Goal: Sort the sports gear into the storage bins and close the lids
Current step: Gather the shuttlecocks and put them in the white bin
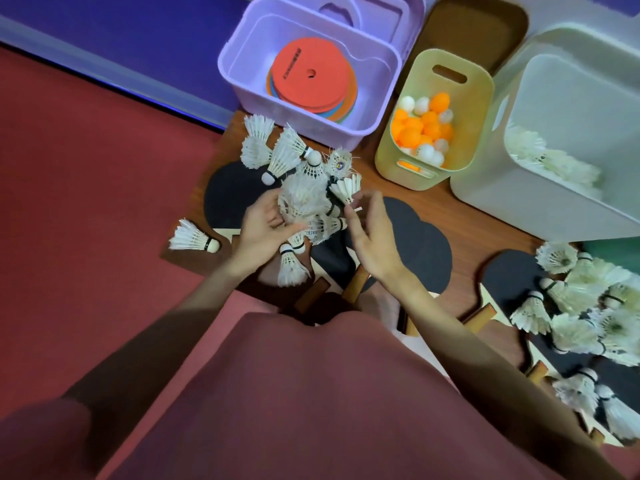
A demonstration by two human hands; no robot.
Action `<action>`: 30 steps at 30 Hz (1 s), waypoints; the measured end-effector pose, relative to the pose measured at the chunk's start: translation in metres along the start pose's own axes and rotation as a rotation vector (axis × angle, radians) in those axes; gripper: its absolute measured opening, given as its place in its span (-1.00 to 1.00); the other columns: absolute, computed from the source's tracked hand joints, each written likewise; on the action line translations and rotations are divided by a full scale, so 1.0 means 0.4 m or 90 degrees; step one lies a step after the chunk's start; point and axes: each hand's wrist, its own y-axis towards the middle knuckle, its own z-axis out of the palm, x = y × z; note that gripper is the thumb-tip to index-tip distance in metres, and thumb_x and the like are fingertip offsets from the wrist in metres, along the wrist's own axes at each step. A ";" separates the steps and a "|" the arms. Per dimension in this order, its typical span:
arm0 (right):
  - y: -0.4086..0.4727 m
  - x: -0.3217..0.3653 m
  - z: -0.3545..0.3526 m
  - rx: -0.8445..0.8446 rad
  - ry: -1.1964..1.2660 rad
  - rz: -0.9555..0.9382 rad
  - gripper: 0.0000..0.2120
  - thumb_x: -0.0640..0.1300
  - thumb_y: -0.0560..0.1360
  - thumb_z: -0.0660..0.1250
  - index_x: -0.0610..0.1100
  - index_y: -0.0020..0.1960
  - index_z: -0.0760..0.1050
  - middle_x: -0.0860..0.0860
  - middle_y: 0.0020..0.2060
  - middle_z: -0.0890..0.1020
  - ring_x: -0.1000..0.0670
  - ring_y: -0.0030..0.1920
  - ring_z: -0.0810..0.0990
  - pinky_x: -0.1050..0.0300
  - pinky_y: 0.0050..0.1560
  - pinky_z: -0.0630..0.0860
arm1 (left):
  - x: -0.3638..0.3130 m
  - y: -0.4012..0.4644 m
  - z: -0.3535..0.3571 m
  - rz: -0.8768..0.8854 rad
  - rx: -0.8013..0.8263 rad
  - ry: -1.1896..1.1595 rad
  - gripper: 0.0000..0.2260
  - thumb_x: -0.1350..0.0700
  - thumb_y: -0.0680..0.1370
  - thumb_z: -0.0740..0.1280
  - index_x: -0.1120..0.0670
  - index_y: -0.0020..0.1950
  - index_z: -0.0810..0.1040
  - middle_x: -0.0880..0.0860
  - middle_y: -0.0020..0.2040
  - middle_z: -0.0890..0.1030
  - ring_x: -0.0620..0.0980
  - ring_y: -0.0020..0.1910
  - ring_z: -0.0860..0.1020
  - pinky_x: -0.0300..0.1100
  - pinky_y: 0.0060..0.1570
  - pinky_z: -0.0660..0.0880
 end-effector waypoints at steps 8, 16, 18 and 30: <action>-0.045 -0.070 0.137 0.399 -0.416 -0.048 -0.64 -0.05 0.49 0.36 -0.08 0.26 0.46 -0.06 0.17 0.47 -0.13 0.15 0.52 0.00 0.08 0.49 | 0.108 -0.075 -0.066 0.023 -0.072 0.035 -0.49 0.45 0.34 0.48 0.28 0.23 0.41 -0.04 0.03 0.57 -0.36 -0.03 0.58 -0.44 -0.01 0.48; -0.046 -0.044 0.165 0.336 -0.481 -0.110 -0.78 -0.11 0.54 0.19 -0.18 -0.11 0.56 -0.11 -0.06 0.56 -0.20 -0.06 0.57 0.06 -0.19 0.39 | 0.145 -0.100 -0.084 0.038 -0.102 0.024 -0.45 0.36 0.29 0.53 0.28 0.23 0.42 0.02 0.06 0.56 -0.34 0.01 0.57 -0.41 0.04 0.47; -0.047 -0.036 0.138 0.249 -0.430 -0.092 -0.80 -0.14 0.52 0.22 -0.17 -0.14 0.58 -0.09 -0.13 0.58 -0.18 -0.13 0.57 0.08 -0.24 0.38 | 0.149 -0.100 -0.089 0.046 -0.116 0.024 -0.46 0.43 0.31 0.51 0.33 0.24 0.42 0.06 0.07 0.56 -0.33 0.02 0.57 -0.41 0.06 0.47; -0.029 0.034 0.015 -0.093 0.047 0.017 -0.83 -0.25 0.48 0.21 -0.13 -0.27 0.44 -0.04 -0.44 0.49 -0.14 -0.37 0.48 0.06 -0.29 0.39 | 0.132 -0.090 -0.057 0.076 -0.052 0.045 -0.49 0.19 0.30 0.52 0.13 0.21 0.45 -0.17 0.03 0.63 -0.19 0.08 0.59 -0.23 0.16 0.49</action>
